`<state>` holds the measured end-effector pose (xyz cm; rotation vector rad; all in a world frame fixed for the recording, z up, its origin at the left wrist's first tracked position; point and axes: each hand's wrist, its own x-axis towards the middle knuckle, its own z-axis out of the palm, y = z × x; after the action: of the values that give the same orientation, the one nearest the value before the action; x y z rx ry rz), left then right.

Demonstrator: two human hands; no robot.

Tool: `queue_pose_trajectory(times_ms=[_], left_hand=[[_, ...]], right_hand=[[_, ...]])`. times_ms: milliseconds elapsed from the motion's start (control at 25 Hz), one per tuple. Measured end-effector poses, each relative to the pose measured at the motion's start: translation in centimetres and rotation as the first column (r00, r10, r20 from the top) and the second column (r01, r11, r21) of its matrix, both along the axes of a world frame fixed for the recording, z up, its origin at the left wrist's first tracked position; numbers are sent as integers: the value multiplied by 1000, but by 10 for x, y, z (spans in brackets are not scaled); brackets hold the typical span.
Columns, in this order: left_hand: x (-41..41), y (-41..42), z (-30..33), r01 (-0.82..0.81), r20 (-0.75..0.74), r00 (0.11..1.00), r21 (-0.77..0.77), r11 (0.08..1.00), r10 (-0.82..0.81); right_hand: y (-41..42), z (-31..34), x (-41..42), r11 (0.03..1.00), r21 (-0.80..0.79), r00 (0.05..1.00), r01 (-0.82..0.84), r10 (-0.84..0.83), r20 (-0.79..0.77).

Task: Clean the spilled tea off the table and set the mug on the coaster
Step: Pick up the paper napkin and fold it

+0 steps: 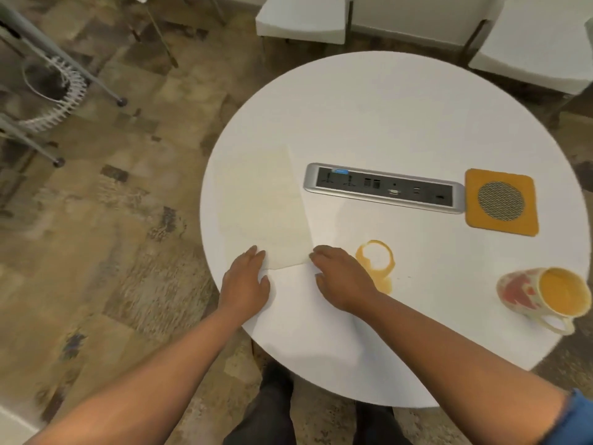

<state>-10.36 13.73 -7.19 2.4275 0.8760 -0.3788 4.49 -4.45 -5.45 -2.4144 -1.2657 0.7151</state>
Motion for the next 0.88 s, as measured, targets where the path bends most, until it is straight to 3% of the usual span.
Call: queue_pose_trajectory(times_ms=[280,480,560,720,880], left_hand=[[-1,26,-10,101,45,994,21,995,-102],[6,32,-10,43,82,996,42,998,-47],[7,33,-3,16,165,986,69,998,-27],[10,38,27,-8,375,923,252,968,-90],[27,38,68,42,330,933,293,955,-142]], right_hand=[[42,-13,-1,976,-169,976,-139,165,145],[54,-12,4,986,-129,979,-102,122,161],[58,-10,5,997,-41,982,-58,65,179],[59,10,9,945,307,974,110,-164,157],[59,43,16,834,533,972,143,-219,81]])
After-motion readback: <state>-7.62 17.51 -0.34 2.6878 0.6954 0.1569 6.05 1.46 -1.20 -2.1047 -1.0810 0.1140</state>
